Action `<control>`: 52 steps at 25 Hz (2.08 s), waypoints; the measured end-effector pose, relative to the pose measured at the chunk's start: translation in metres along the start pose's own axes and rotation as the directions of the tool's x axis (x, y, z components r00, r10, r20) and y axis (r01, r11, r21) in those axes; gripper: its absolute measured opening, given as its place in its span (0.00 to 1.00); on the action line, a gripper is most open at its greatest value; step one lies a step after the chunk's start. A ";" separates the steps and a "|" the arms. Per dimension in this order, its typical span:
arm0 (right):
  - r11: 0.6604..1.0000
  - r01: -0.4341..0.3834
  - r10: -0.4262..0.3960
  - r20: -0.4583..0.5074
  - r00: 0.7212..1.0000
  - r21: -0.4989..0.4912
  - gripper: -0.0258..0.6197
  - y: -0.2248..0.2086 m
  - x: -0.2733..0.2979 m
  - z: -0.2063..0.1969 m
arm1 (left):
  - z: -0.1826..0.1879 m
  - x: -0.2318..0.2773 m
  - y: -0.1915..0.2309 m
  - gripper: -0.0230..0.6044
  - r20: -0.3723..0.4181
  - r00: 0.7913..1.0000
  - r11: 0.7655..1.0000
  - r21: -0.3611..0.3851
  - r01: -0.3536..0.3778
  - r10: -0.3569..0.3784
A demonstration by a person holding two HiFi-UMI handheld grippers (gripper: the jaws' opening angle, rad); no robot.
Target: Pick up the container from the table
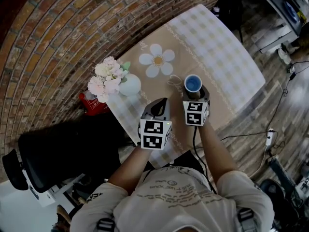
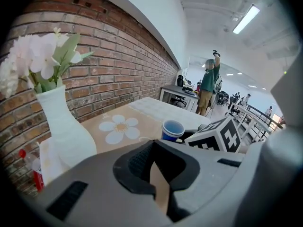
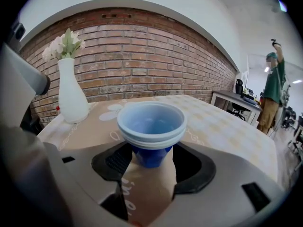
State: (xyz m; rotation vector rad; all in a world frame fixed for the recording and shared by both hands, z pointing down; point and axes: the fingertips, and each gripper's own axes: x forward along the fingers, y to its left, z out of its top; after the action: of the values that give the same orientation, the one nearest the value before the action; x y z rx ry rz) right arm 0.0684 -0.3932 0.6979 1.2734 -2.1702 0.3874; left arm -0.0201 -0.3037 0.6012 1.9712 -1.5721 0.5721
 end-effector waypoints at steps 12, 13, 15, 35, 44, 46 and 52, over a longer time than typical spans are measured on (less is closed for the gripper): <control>1.000 -0.015 0.015 0.032 0.999 0.014 0.45 0.006 -0.030 0.016 | 0.009 -0.017 -0.004 0.04 0.035 0.999 1.000 -0.001 -0.005 0.005; 1.000 -0.020 0.019 0.030 0.999 0.020 0.45 0.008 -0.034 0.018 | 0.011 -0.020 -0.004 0.04 0.042 0.999 1.000 0.000 -0.006 0.006; 0.999 -0.026 0.025 0.035 0.999 0.029 0.45 0.012 -0.042 0.020 | 0.013 -0.027 -0.006 0.04 0.054 0.999 1.000 -0.002 -0.004 0.004; 0.996 -0.055 0.042 0.172 0.984 0.076 0.43 0.049 -0.143 0.082 | 0.054 -0.102 -0.028 0.04 0.200 0.979 0.999 0.036 0.040 -0.046; 0.987 -0.086 0.045 0.288 0.957 0.133 0.43 0.054 -0.186 0.127 | 0.079 -0.131 -0.037 0.04 0.254 0.964 0.995 0.078 0.055 -0.073; 0.987 -0.083 0.039 0.297 0.954 0.138 0.43 0.053 -0.192 0.135 | 0.087 -0.135 -0.038 0.04 0.270 0.960 0.995 0.082 0.057 -0.077; 0.997 -0.004 -0.020 0.309 0.951 0.079 0.42 0.052 -0.216 0.153 | 0.103 -0.148 -0.036 0.04 0.301 0.950 0.994 0.096 0.052 -0.078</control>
State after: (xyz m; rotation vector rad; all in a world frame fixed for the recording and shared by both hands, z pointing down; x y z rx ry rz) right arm 0.0514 -0.2964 0.4471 1.4694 -2.4295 0.2867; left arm -0.0196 -0.2554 0.4242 2.2543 -1.6772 0.3251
